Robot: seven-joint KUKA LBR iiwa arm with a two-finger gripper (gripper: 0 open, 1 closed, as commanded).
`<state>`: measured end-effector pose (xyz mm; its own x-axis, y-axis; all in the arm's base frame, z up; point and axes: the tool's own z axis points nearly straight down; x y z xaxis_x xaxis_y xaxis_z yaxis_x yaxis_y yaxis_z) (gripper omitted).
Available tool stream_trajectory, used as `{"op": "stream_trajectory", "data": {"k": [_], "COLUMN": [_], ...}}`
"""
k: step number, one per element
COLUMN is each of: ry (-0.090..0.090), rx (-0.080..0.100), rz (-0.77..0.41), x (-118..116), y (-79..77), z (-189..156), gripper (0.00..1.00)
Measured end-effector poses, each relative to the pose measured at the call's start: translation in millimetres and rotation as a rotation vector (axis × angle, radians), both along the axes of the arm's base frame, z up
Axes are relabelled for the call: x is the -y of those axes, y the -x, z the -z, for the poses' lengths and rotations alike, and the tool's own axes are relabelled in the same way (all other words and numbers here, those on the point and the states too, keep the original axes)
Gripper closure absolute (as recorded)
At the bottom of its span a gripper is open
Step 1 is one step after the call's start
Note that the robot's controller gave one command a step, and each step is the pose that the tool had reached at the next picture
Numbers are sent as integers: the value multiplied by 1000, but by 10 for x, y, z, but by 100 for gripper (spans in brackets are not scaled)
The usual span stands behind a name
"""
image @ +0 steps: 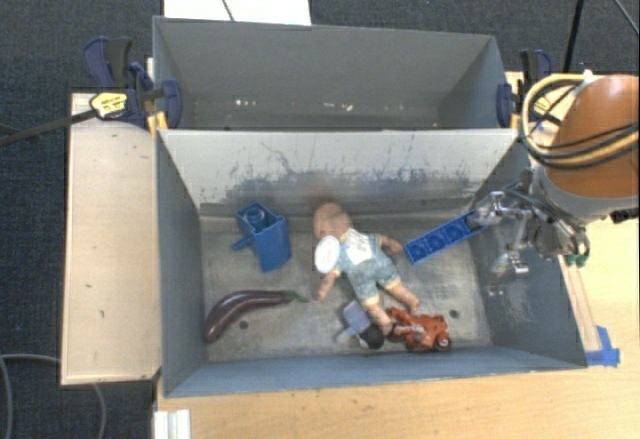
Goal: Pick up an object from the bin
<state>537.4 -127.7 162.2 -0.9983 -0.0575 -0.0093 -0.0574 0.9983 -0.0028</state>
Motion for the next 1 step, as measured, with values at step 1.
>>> {"op": "stream_trajectory", "data": {"k": [1], "ry": [-1], "rx": [-5], "rz": [-30], "x": [-108], "y": [43], "z": [467], "gripper": [0]}}
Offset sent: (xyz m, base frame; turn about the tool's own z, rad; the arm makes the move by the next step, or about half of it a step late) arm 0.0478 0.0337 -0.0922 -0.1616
